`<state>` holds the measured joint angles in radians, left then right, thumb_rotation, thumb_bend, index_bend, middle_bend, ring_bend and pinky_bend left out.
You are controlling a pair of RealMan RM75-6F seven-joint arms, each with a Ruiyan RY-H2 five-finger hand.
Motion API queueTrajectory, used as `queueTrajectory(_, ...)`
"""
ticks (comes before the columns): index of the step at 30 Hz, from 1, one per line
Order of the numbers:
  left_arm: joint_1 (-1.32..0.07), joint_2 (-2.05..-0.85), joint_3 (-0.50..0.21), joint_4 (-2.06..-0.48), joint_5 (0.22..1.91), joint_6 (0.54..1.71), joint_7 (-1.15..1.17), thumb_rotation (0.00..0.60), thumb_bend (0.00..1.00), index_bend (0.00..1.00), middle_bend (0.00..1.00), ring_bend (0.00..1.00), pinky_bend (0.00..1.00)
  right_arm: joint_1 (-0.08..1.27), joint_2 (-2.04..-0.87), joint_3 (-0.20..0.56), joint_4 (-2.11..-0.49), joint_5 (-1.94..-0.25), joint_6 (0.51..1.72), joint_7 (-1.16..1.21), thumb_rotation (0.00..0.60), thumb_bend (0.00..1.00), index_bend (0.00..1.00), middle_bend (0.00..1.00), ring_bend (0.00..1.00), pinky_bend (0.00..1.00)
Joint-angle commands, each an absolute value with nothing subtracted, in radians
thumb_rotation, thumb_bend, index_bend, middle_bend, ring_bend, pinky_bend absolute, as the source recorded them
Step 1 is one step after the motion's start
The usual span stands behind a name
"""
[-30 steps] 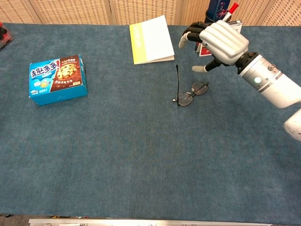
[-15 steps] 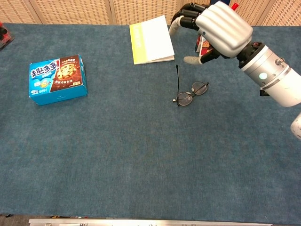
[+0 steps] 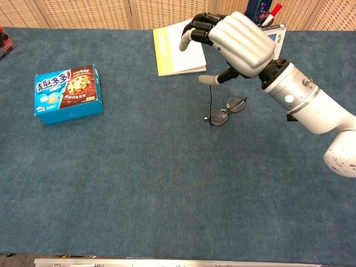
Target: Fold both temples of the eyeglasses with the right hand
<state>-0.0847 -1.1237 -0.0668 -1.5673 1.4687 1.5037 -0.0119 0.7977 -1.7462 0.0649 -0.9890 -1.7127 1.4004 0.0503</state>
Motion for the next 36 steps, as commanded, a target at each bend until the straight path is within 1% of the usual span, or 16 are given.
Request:
queueTrajectory(1, -0.084, -1.121, -0.067, -1.568, 1.47, 1.506, -0.017, 0.6, 0.29, 0.52, 0.43, 0.28, 0.39, 0.806, -1.769, 0.07, -0.965, -1.71, 1.386, 0.058, 0.6, 0.11, 0.39, 0.33, 0.22, 0.4)
queueTrajectory(7, -0.081, -1.116, -0.066, -1.568, 1.474, 1.511, -0.031, 0.6, 0.29, 0.52, 0.43, 0.28, 0.39, 0.816, -1.805, 0.074, -0.907, -1.706, 1.366, 0.076, 0.6, 0.11, 0.39, 0.33, 0.22, 0.4)
queueTrajectory(18, -0.08, -1.116, -0.066, -1.568, 1.476, 1.513, -0.029, 0.6, 0.29, 0.52, 0.43, 0.28, 0.39, 0.817, -1.837, 0.077, -0.811, -1.685, 1.335, 0.105, 0.6, 0.11, 0.39, 0.33, 0.22, 0.4)
queueTrajectory(36, -0.081, -1.12, -0.067, -1.569, 1.472, 1.51, -0.014, 0.6, 0.29, 0.52, 0.43, 0.28, 0.39, 0.775, -1.856, 0.037, -0.679, -1.68, 1.331, 0.149, 0.6, 0.11, 0.39, 0.33, 0.22, 0.4)
